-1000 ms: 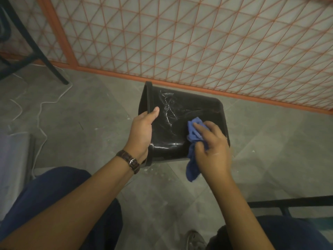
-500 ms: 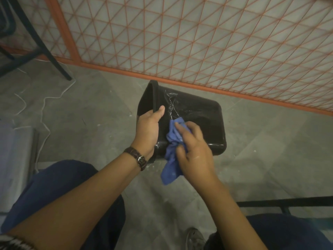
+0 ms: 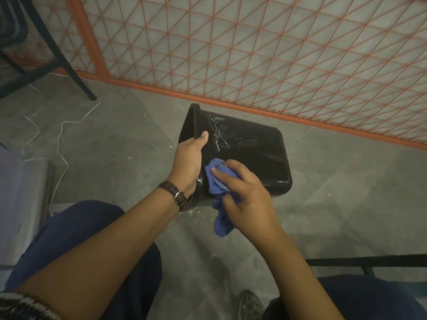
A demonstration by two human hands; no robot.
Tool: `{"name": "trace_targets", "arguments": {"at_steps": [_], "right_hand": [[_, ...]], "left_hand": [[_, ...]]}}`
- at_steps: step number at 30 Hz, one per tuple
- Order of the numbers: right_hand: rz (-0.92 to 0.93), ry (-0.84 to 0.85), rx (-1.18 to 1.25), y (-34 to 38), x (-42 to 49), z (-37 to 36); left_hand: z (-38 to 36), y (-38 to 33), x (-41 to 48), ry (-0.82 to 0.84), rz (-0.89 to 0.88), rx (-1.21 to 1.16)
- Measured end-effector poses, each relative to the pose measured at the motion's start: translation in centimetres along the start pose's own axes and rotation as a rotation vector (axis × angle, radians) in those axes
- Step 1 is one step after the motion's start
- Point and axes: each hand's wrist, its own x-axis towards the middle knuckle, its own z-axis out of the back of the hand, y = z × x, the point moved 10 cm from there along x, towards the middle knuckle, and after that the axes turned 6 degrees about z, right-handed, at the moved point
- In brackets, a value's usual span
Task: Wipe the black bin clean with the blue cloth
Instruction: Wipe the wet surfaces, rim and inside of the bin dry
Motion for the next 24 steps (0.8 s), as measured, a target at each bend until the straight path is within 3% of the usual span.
{"name": "trace_targets", "arguments": {"at_steps": [4, 7, 20, 24], "right_hand": [[-0.134, -0.152, -0.065, -2.3, 0.1, 2.5], [-0.075, -0.089, -0.146, -0.4, 0.4, 0.9], [0.131, 0.068, -0.024, 1.9, -1.4, -1.7], [0.043, 0.104, -0.138, -0.7, -3.0, -1.1]], "left_hand": [[0.1, 0.1, 0.1, -0.008, 0.012, 0.005], [-0.2, 0.5, 0.0, 0.011, 0.026, 0.020], [1.7, 1.3, 1.7, -0.038, 0.072, -0.075], [2.1, 0.2, 2.2, -0.029, 0.024, -0.092]]}}
